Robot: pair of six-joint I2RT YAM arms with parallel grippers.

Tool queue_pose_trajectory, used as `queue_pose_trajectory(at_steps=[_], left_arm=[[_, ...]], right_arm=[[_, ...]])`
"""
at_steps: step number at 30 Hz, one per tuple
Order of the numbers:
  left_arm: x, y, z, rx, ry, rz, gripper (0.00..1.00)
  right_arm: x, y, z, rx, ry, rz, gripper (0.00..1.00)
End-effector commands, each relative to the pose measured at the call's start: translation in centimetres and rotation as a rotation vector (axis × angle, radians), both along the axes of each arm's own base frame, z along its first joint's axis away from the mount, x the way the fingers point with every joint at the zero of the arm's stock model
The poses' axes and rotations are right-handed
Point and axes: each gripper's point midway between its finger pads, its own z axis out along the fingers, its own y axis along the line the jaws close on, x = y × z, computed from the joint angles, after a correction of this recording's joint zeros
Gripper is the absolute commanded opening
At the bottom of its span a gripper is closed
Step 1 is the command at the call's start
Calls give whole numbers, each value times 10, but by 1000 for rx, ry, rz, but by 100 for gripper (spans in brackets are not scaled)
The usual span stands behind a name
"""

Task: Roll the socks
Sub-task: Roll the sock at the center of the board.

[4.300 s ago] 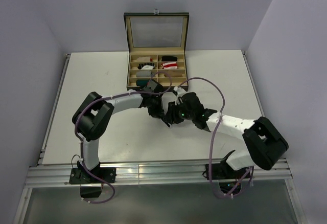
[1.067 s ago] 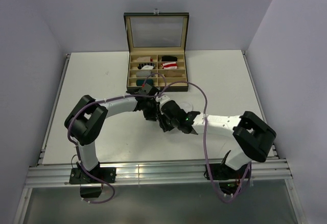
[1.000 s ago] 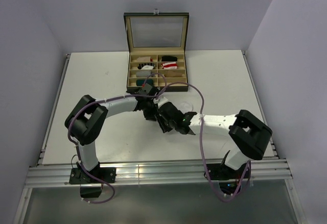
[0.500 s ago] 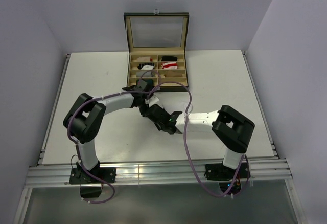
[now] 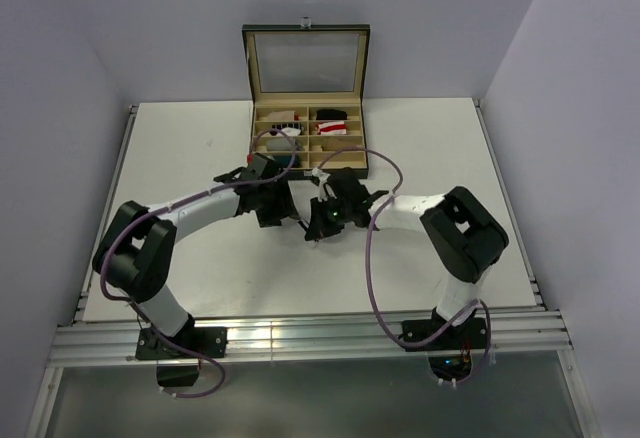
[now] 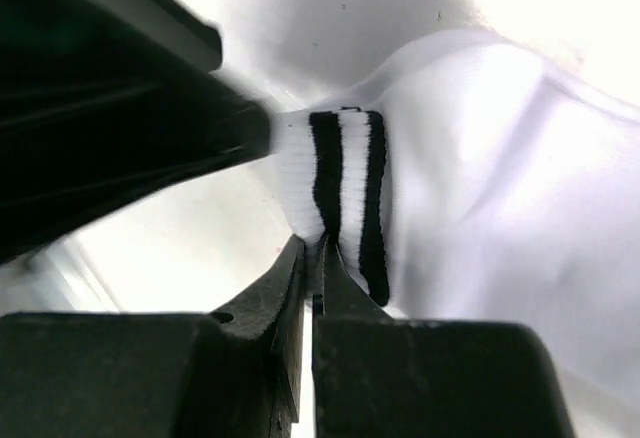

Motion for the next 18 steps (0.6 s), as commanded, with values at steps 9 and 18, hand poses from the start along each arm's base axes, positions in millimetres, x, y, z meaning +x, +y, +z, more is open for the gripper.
queue_pose_trajectory(at_steps=[9, 18], left_arm=[[-20, -2, 7, -103, -59, 84, 59], [-23, -16, -5, -105, -29, 68, 57]], right_arm=[[-26, -10, -1, 590, 593, -42, 0], [-11, -25, -32, 508, 614, -129, 0]])
